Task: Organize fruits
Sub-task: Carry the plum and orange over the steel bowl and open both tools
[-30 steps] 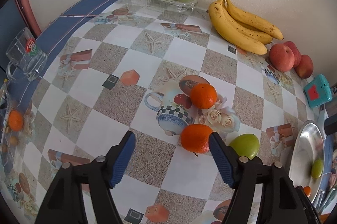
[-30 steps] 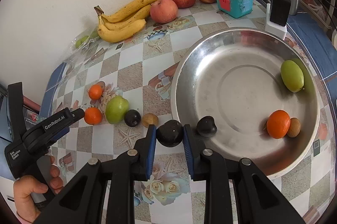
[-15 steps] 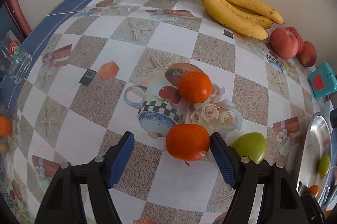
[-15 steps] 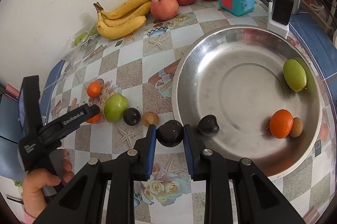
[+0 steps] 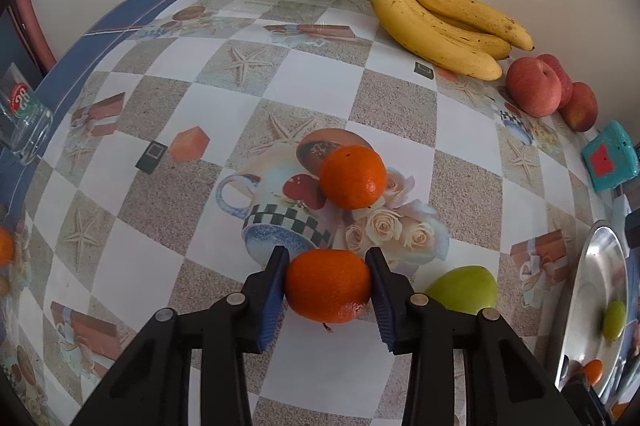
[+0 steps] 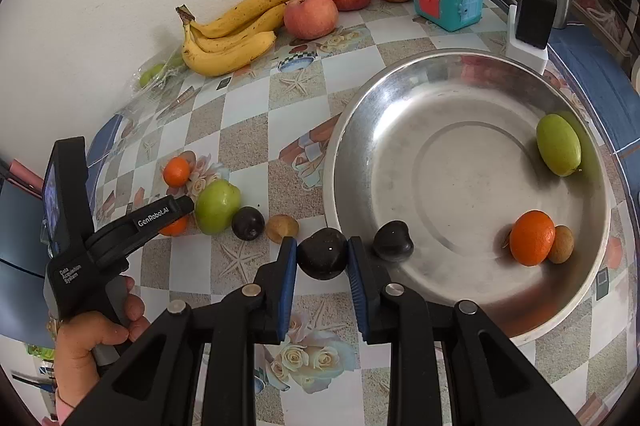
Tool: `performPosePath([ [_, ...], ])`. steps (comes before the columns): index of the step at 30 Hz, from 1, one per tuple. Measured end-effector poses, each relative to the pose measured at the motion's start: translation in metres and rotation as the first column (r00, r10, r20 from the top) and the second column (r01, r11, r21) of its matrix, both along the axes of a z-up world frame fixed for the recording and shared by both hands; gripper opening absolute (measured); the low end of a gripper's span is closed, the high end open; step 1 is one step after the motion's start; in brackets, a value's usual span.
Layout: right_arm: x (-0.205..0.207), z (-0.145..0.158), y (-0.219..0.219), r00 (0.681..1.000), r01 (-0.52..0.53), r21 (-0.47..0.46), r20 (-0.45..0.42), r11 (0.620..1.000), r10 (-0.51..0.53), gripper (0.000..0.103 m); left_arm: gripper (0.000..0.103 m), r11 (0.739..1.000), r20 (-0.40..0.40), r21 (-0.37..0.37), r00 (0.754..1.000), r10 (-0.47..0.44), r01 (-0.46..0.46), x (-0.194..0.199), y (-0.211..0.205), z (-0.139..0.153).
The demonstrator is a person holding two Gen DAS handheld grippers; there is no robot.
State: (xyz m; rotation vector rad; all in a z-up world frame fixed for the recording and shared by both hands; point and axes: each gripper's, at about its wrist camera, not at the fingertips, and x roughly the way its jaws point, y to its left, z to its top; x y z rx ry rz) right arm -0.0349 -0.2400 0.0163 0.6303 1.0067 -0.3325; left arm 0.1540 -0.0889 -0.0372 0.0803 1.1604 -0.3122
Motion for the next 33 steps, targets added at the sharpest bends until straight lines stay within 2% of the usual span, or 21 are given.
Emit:
performPosePath([
  [5, 0.0, 0.0, 0.001, 1.0, -0.004, 0.005, 0.002, 1.0, 0.004, 0.026, 0.041, 0.999, -0.013, -0.029, 0.999, 0.034, -0.034, 0.002, 0.008, 0.005],
  [11, 0.001, 0.0, 0.0, 1.0, -0.003, 0.012, 0.007, 1.0, 0.003, 0.026, 0.041, 0.998, 0.02, -0.046, 0.999, 0.044, -0.043, -0.003, 0.008, 0.027],
  [19, -0.004, 0.001, -0.007, 1.0, 0.018, 0.024, 0.017, 1.0, -0.019, 0.026, 0.041, 0.996, 0.055, -0.091, 0.998, 0.007, -0.002, -0.013, -0.007, 0.051],
  [33, -0.034, 0.021, -0.045, 0.99, 0.121, 0.026, 0.074, 0.992, -0.122, 0.026, 0.041, 0.989, 0.113, -0.142, 0.993, -0.024, 0.04, -0.033, -0.025, 0.084],
])
